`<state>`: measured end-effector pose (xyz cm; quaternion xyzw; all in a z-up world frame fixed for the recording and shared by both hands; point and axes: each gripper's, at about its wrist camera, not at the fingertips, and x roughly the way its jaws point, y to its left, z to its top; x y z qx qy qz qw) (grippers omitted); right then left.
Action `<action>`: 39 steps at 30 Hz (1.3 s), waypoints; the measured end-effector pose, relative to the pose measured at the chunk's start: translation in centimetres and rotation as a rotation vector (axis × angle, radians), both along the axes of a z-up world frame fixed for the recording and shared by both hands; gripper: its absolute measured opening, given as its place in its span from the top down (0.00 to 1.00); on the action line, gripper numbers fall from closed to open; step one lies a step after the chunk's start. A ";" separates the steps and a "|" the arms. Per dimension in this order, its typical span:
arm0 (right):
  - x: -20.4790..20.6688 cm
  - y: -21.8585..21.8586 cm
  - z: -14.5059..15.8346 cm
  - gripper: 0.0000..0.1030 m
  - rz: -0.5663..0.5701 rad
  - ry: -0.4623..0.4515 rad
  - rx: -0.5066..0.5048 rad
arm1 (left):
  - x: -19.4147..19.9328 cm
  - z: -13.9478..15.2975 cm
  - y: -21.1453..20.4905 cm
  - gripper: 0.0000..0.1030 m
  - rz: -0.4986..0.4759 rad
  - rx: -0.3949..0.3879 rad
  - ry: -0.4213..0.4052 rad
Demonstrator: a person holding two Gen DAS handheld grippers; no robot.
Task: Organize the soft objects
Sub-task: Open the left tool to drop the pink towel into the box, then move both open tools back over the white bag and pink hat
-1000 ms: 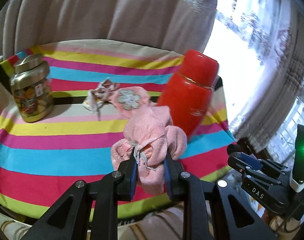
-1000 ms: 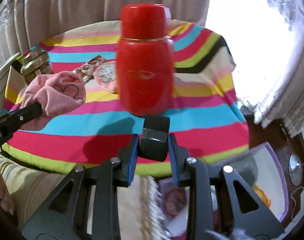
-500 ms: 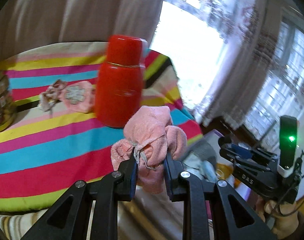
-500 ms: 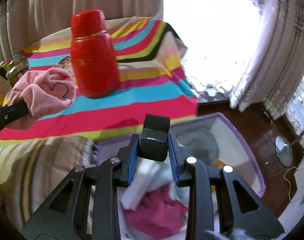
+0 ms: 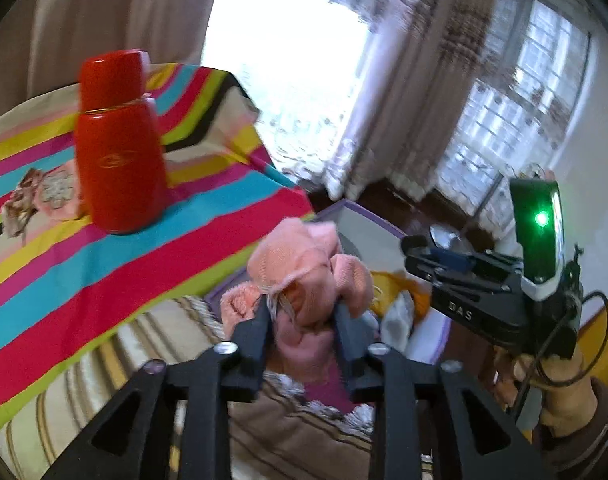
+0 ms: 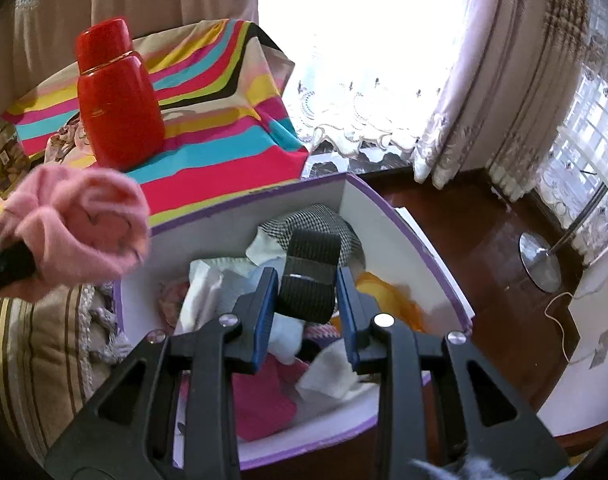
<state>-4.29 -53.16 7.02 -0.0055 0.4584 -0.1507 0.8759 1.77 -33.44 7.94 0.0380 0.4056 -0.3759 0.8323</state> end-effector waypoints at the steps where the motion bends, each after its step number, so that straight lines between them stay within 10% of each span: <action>1: -0.1 -0.1 0.0 0.49 -0.002 0.005 0.001 | -0.2 0.0 -0.2 0.56 -0.005 0.009 -0.003; 2: -0.2 -0.1 -0.1 0.29 -0.004 0.007 0.001 | -0.3 0.0 -0.4 0.50 -0.003 0.015 -0.008; 4: -0.4 0.0 0.0 0.20 -0.009 -0.007 0.000 | -0.3 0.1 -0.3 0.46 0.010 0.016 -0.007; 39: 13.0 19.5 -1.4 0.20 0.372 0.002 0.082 | 14.6 -2.7 18.6 0.45 0.527 0.137 0.043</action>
